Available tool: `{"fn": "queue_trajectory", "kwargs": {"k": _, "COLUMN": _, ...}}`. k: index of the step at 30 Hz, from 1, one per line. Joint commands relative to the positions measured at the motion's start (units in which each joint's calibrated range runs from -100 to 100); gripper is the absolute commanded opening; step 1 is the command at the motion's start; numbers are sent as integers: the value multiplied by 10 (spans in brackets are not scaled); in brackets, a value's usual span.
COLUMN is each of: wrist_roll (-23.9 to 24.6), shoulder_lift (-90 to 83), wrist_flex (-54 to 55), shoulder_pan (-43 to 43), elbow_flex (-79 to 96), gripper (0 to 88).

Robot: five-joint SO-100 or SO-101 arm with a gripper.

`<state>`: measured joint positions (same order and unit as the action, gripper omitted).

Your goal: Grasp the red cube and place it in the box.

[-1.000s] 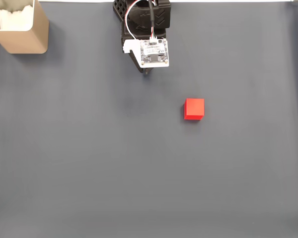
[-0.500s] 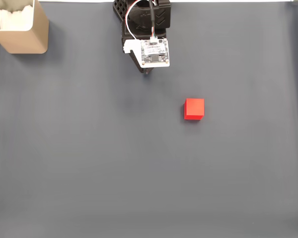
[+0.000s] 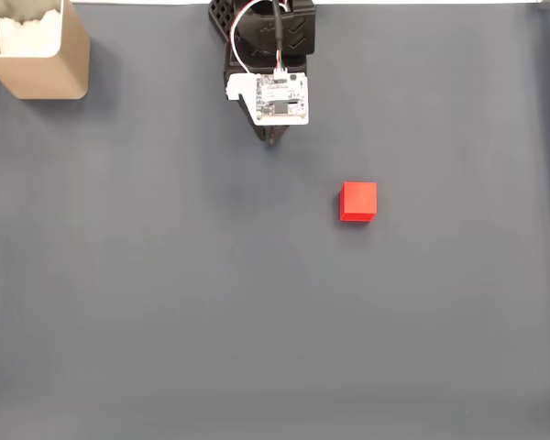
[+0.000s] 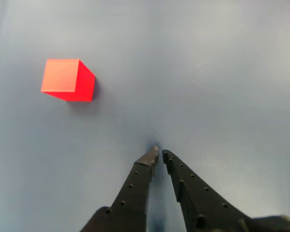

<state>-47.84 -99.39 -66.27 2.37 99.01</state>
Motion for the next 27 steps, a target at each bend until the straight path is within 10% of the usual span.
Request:
{"fn": "queue_trajectory", "kwargs": {"k": 1, "wrist_roll": 1, "shoulder_lift": -5, "wrist_flex": 34, "shoulder_pan": -2, "elbow_flex": 2, "gripper": 0}}
{"fn": "queue_trajectory", "kwargs": {"k": 27, "wrist_roll": 31, "shoulder_lift": 249, "wrist_flex": 18, "shoulder_pan": 67, "elbow_flex": -324, "gripper": 12}}
